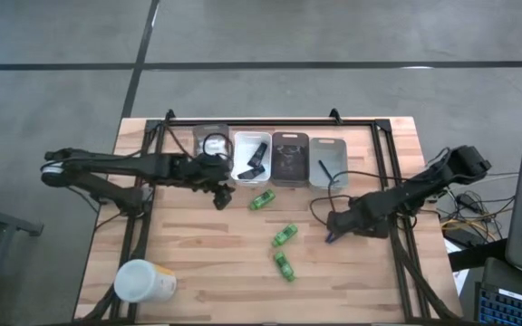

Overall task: Pick & Place Travel size toiletries
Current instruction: Put the right razor into the gray bin

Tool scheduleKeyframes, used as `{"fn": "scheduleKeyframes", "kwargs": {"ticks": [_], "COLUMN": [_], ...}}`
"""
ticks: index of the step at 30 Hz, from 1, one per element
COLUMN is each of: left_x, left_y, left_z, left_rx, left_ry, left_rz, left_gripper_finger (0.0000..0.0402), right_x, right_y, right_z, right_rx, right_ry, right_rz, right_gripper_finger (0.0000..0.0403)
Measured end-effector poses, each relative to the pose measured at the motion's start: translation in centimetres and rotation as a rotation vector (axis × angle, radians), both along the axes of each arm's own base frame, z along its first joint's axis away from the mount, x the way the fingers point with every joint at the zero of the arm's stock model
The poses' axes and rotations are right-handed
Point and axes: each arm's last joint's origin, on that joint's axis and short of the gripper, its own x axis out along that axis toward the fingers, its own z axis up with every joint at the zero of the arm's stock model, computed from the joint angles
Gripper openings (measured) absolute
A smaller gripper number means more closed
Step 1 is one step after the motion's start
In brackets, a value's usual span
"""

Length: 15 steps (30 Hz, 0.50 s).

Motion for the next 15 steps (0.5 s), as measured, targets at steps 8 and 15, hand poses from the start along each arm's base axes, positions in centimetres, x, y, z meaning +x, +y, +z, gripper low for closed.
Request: {"fn": "scheduleKeyframes", "kwargs": {"ticks": [8,15], "left_x": [-0.77,-0.65], "left_y": [0.01,0.00], "left_z": [-0.80,-0.65], "left_rx": [-0.034,-0.032], "left_ry": [-0.095,-0.110], "left_rz": [0.034,0.028], "left_gripper_finger": [0.0234,0.0234], "right_x": [0.77,0.90], "right_y": [0.22,0.25], "right_z": [-0.93,-0.96], "right_rx": [-0.007,-0.006], "right_ry": [-0.041,-0.053], "right_rz": [-0.092,-0.106], "right_gripper_finger": [0.0175,0.0175]}}
